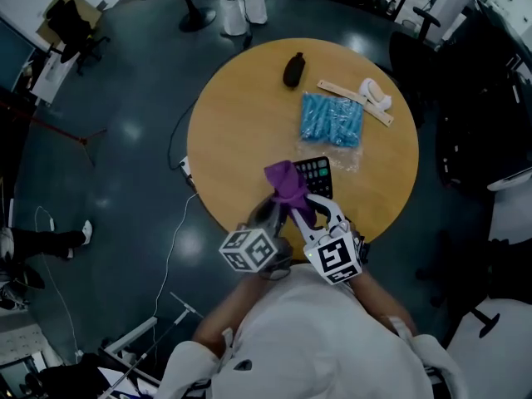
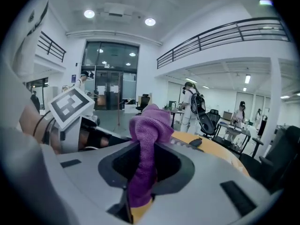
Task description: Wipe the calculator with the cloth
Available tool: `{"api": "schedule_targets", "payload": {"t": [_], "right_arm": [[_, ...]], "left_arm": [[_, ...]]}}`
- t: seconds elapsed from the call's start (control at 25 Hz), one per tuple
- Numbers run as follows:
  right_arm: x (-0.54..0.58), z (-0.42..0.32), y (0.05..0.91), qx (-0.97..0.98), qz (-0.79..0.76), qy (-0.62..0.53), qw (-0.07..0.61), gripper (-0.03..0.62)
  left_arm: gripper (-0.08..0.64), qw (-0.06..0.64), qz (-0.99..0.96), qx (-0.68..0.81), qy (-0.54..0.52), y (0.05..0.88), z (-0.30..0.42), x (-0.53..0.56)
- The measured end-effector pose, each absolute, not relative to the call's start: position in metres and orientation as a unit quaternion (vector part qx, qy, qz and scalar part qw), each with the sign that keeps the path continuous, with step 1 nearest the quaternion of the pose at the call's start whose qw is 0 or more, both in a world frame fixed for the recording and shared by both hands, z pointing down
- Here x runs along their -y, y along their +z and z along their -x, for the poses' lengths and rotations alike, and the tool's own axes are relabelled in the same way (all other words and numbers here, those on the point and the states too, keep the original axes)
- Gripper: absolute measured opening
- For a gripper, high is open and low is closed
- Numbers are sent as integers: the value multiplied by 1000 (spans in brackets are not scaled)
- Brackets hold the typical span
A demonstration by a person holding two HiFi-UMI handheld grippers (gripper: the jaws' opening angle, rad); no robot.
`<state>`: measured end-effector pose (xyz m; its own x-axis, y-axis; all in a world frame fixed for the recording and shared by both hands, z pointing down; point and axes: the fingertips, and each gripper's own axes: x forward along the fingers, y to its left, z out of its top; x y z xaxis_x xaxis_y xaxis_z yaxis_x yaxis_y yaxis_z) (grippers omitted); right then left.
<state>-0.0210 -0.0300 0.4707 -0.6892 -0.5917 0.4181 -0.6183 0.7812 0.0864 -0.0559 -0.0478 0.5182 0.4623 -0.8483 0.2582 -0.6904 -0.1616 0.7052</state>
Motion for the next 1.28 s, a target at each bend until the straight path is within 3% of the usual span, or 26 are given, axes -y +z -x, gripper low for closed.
{"api": "schedule_targets", "payload": {"t": [0.32, 1.28], "right_arm": [[44, 19, 486, 900, -349, 27, 260, 81], [62, -68, 511, 847, -446, 48, 284, 83]], "left_arm": [[44, 362, -780, 503, -87, 507, 47, 41], [46, 374, -788, 479, -100, 509, 40, 31]]}}
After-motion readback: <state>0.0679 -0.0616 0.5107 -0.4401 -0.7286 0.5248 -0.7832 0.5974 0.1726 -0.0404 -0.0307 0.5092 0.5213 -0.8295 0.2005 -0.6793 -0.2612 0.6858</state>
